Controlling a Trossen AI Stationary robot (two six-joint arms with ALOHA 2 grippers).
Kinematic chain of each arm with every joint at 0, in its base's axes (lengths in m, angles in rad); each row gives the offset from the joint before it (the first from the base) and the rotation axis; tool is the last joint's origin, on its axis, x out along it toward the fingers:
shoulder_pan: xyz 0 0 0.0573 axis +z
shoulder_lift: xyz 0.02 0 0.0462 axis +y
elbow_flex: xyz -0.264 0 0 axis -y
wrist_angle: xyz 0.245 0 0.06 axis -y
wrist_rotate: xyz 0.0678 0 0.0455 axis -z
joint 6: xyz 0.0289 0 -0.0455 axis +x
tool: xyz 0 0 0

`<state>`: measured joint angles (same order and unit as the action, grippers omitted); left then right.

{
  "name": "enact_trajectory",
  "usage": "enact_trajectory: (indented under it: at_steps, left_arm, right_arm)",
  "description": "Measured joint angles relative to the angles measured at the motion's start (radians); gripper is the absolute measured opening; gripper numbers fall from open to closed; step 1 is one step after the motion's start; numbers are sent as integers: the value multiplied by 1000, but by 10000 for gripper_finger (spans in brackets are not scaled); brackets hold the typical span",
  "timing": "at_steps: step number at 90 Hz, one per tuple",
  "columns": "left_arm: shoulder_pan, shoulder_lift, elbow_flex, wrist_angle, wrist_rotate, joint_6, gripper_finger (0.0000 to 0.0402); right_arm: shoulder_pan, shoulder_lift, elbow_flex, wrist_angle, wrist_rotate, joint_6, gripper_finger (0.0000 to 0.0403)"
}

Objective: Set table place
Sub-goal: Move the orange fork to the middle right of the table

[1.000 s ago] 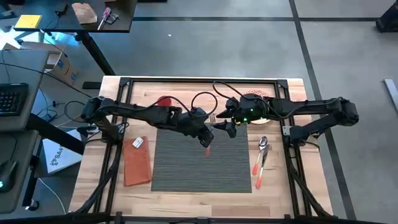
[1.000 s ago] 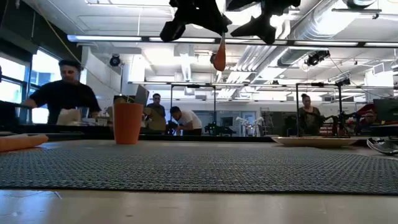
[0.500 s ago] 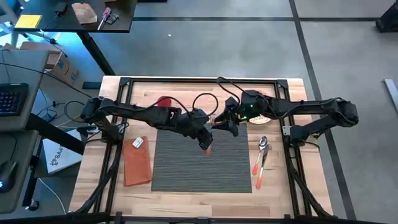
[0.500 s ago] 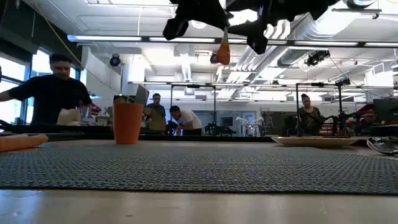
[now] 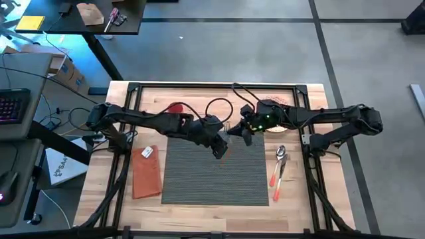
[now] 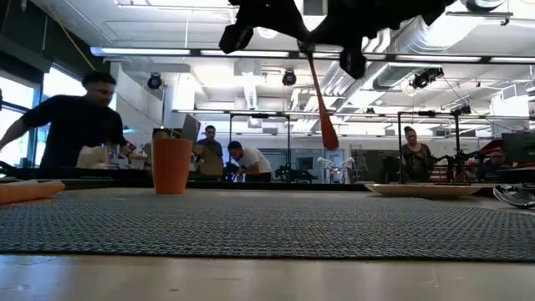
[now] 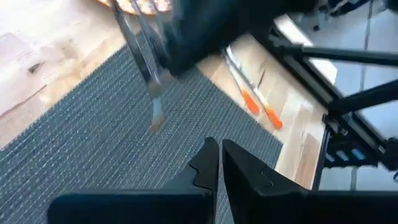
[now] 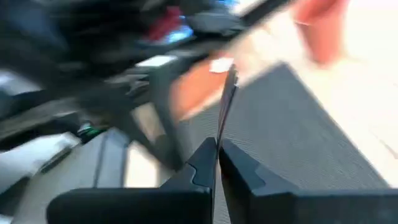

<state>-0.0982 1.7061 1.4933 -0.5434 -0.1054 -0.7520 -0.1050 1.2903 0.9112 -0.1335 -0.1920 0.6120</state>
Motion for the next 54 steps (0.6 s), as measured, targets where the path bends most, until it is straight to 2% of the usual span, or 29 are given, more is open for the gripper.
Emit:
enact_trajectory:
  at_steps: [14, 27, 37, 54]
  left_arm:
    - [0, 0, 0, -109, -2, 14, 62]
    - [1, 0, 0, -176, 7, 38, 96]
    - [1, 0, 0, -196, 10, 60, 109]
    - [13, 0, 0, -197, 10, 139, 113]
  right_arm:
    - [1, -9, 0, -235, 49, 76, 0]
    - [12, -65, 0, -514, 78, 215, 0]
    - [63, -118, 0, -720, 85, 316, 0]
    - [197, -161, 2, -928, 49, 550, 0]
